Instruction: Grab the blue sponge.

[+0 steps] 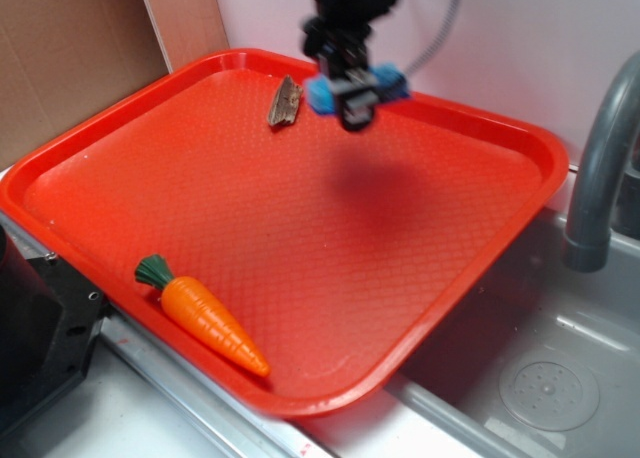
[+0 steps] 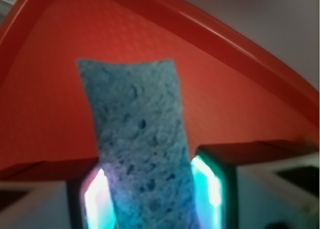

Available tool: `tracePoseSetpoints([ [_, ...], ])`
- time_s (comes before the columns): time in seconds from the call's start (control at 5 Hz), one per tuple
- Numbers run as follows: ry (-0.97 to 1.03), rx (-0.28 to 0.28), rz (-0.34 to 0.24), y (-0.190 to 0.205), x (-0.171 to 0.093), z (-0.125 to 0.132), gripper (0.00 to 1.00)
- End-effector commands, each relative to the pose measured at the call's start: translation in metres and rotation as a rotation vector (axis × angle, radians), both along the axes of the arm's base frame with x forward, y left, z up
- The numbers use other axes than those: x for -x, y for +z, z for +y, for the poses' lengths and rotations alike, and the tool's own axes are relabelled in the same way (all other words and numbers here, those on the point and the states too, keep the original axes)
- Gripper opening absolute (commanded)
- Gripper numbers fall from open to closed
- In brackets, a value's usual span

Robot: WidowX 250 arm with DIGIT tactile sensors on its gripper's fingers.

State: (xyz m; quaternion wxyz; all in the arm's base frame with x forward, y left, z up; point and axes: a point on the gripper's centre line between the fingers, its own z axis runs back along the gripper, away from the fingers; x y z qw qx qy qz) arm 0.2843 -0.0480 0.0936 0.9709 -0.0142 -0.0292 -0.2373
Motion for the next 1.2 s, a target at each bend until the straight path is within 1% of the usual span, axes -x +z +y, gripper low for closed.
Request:
tracePoseSetpoints([
  [0.0,0.492,0.026,-0.041,0.058,0.05,0.077,0.0],
  [0.2,0.741,-0.01,-0.044,0.067,0.061,0.081,0.0],
  [0.4,0.818,-0.058,-0.066,0.076,0.068,0.076,0.0],
  [0.6,0.747,-0.094,-0.071,0.099,0.091,0.041,0.0],
  [0.8,0.729,-0.141,-0.067,0.097,0.101,0.023,0.0],
  [1.0,0.738,-0.174,-0.074,0.09,0.097,0.019,0.0],
])
